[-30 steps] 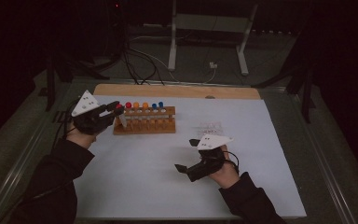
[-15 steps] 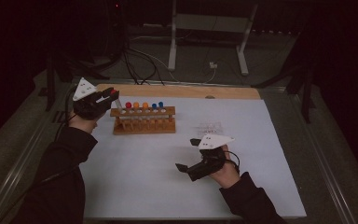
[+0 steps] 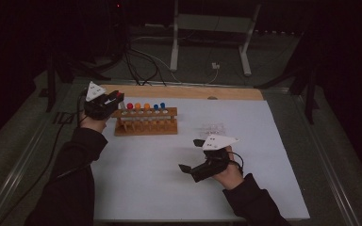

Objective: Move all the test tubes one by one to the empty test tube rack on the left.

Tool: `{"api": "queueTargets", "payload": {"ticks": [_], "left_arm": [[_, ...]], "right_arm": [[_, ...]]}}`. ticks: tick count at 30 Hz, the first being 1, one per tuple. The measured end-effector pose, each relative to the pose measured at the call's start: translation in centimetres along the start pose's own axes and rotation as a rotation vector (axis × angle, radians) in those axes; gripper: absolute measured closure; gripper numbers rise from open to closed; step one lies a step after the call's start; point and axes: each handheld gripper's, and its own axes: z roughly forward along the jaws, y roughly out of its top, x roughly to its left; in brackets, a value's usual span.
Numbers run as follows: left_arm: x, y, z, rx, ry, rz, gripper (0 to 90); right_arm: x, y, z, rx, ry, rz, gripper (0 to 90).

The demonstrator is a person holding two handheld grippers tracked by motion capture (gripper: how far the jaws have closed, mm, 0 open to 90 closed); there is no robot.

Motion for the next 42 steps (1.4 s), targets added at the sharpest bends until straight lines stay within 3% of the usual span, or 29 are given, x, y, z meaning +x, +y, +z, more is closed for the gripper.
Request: {"api": "queueTargets", "payload": {"ticks": [17,21,28,31,37,42], "left_arm": [[-0.1,-3.1,1.3,0.057,0.011,-0.025,71.8],[0.0,-3.3,1.2,0.053,0.008,-0.028,71.7],[0.1,-2.9,1.2,0.089,-0.008,-0.052,70.5],[0.1,-2.8,1.2,0.108,-0.010,-0.036,66.2],[0.0,-2.2,0.0,0.106,0.028,-0.049,41.0],[-0.1,-1.7,-1.7,0.090,0.032,-0.074,26.3]], "right_arm": [[0.0,0.0,0.0,0.003,0.002,-0.002,0.0],[0.0,0.0,-0.1,0.002,0.001,-0.002,0.0],[0.0,0.0,-0.1,0.004,0.001,-0.001,0.0],[0.0,0.1,-0.2,0.000,0.001,-0.002,0.0],[-0.1,0.1,-0.3,-0.001,-0.001,-0.001,0.0],[-0.1,0.1,-0.4,-0.003,-0.003,-0.003,0.0]]}}
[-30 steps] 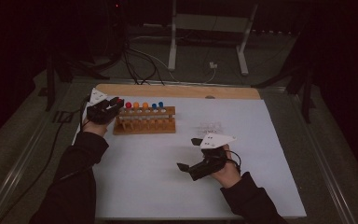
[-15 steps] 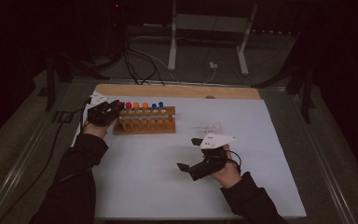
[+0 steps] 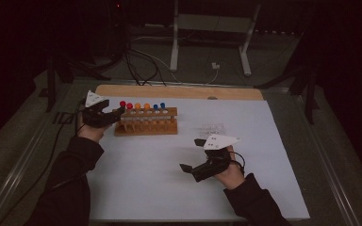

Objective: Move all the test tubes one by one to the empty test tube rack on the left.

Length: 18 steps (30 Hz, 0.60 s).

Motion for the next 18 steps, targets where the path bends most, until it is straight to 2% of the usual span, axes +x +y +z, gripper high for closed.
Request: {"api": "queueTargets", "payload": {"ticks": [4,6,8,10,14,16,18], "left_arm": [[-0.2,-0.1,-1.7,-0.023,-0.029,-0.021,16.2],[-0.5,-0.2,-2.5,-0.028,-0.063,-0.015,11.9],[-0.8,-0.4,-3.3,-0.030,-0.125,-0.025,5.8],[-1.4,-0.6,-3.9,-0.014,-0.136,-0.015,3.7],[-2.9,-1.7,-4.9,-0.012,-0.210,0.017,2.2],[-3.7,-2.8,-5.0,0.010,-0.256,0.040,2.0],[-4.4,-3.6,-5.2,0.016,-0.274,0.063,1.1]], "right_arm": [[0.0,0.0,0.0,-0.003,-0.001,0.000,0.0],[0.0,0.0,-0.1,-0.003,-0.002,0.001,0.0],[0.0,0.1,-0.1,-0.004,-0.003,0.001,0.0],[0.1,0.1,-0.1,-0.003,-0.005,-0.001,0.0],[0.0,0.1,-0.1,-0.005,-0.002,0.000,0.0],[0.0,0.1,-0.1,-0.006,-0.004,0.001,0.0],[0.1,0.1,-0.2,-0.007,-0.003,0.002,0.0]]}}
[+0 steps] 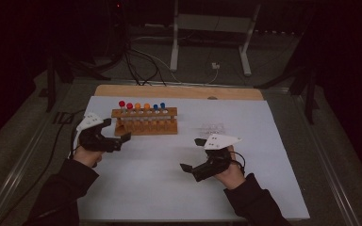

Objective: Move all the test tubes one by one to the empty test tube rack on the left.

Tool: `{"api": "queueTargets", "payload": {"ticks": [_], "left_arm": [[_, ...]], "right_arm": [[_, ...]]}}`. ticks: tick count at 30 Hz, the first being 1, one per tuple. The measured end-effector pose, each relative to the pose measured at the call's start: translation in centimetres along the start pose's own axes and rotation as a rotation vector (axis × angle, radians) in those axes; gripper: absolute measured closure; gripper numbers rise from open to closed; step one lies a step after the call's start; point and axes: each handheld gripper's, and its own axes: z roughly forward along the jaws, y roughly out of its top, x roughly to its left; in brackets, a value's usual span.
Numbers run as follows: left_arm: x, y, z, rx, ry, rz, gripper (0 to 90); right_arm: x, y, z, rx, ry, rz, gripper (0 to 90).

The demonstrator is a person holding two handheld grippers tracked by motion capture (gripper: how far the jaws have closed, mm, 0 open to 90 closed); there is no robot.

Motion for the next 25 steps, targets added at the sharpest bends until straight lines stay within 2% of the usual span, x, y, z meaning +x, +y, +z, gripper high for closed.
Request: {"api": "queueTargets", "payload": {"ticks": [3,8,11,15,19,21,25], "left_arm": [[-1.2,-1.1,0.0,-0.010,-0.048,0.013,1.1],[-3.5,-2.1,0.0,0.006,-0.113,0.077,1.1],[-4.8,-2.7,-0.3,-0.006,-0.161,0.090,1.1],[-6.3,-4.0,-0.6,-0.006,-0.185,0.127,1.1],[-6.9,-5.2,-0.9,0.004,-0.229,0.129,1.1],[-6.9,-6.0,-1.0,0.005,-0.230,0.140,1.1],[-6.6,-6.9,-0.8,0.015,-0.229,0.114,1.1]], "right_arm": [[0.1,0.0,0.0,-0.003,0.003,-0.002,0.0],[0.0,-0.1,0.0,-0.001,0.002,-0.001,0.0],[0.1,-0.1,0.0,-0.005,0.001,-0.002,0.0],[0.1,-0.1,0.0,-0.006,0.003,-0.002,0.0],[0.0,-0.3,0.2,0.001,0.003,0.004,0.0],[0.1,-0.3,0.3,0.003,0.003,0.000,0.0],[0.1,-0.4,0.4,0.006,0.003,-0.003,0.0]]}}
